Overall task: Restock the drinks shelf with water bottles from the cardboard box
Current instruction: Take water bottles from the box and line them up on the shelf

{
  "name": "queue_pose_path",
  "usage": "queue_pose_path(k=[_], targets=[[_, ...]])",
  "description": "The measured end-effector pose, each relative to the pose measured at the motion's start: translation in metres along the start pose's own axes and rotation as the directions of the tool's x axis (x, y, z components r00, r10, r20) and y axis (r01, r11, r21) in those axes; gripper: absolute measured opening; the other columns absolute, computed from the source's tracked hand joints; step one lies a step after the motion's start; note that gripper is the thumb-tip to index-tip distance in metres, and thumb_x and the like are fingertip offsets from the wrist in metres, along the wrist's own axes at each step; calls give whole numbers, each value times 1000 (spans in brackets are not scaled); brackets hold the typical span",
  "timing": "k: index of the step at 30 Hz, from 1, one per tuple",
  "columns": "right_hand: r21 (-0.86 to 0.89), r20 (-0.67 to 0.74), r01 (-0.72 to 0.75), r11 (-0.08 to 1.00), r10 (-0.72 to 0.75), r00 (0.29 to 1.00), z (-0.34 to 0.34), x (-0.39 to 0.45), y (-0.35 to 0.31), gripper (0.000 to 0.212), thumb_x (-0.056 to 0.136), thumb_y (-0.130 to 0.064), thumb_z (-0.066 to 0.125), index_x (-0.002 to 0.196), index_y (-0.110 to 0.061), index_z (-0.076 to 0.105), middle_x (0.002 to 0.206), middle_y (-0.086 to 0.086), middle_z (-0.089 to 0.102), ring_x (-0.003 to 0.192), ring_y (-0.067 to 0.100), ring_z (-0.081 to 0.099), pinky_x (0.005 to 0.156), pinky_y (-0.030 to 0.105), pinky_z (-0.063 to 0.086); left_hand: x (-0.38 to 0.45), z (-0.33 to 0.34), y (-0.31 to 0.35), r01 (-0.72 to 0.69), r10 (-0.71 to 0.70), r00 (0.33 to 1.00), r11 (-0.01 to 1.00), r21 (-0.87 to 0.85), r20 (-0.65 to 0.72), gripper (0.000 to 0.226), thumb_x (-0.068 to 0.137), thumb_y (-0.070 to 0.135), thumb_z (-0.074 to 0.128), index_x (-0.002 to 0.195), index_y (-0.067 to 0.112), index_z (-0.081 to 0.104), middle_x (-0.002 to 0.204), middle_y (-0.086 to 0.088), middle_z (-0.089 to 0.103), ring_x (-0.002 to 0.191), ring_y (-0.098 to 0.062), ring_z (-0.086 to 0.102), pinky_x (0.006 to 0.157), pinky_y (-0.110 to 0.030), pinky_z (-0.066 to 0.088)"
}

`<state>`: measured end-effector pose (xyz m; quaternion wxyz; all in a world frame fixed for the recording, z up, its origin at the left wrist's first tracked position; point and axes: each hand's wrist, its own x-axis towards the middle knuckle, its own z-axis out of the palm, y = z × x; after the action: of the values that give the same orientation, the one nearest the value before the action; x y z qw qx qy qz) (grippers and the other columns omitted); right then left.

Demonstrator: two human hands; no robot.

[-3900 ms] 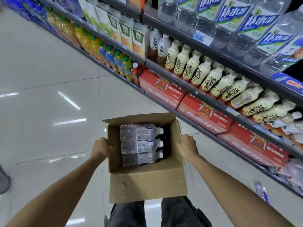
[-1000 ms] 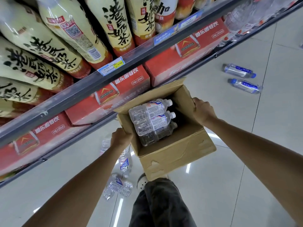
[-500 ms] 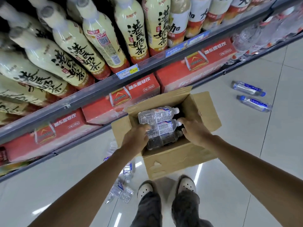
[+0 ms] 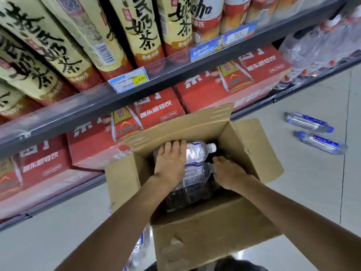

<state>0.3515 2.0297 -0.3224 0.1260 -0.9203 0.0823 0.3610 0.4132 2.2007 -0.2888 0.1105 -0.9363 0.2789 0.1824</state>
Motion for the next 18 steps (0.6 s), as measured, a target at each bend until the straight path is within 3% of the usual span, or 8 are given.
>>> queue_pose_path(k=[3, 6, 8, 14, 18], targets=[[20, 76, -3, 1000, 1, 997, 15, 20, 5, 47, 95, -18, 51, 138, -9, 36, 139, 15, 44, 128, 36, 47, 101, 42, 42, 17, -3, 5, -51, 49, 998, 998, 48, 38, 83, 86, 28, 65, 149, 6, 15, 137, -14, 42, 123, -32, 42, 103, -42, 37], [89, 138, 32, 995, -44, 989, 18, 34, 5, 52, 94, -23, 51, 142, -16, 35, 139, 14, 46, 126, 35, 48, 99, 41, 44, 19, -8, 1, -111, 112, 994, 991, 76, -1, 73, 86, 36, 66, 138, 5, 27, 127, -13, 51, 113, -29, 53, 92, -39, 45], [119, 141, 63, 991, -80, 987, 16, 40, 5, 47, 92, -26, 52, 137, -19, 42, 135, 11, 51, 121, 32, 53, 95, 38, 47, 12, -6, -4, -153, 156, 986, 987, 56, -58, 69, 85, 42, 65, 134, 7, 29, 124, -9, 53, 111, -27, 56, 92, -37, 45], [157, 133, 106, 982, -127, 983, 19, 48, 4, 31, 90, -38, 50, 115, -23, 60, 125, 6, 62, 109, 28, 61, 92, 36, 50, -11, -15, -16, -229, 189, 964, 947, -224, -188, 62, 79, 48, 67, 123, 20, 33, 121, 4, 53, 113, -20, 56, 84, -33, 47], [97, 129, 116, 988, -128, 983, 20, 50, 5, 29, 92, -32, 49, 115, -19, 60, 127, 7, 62, 113, 27, 62, 92, 35, 50, -30, -36, -15, -197, 105, 966, 893, -404, -238, 73, 73, 62, 64, 124, 35, 19, 132, 14, 51, 112, -17, 60, 86, -35, 49]])
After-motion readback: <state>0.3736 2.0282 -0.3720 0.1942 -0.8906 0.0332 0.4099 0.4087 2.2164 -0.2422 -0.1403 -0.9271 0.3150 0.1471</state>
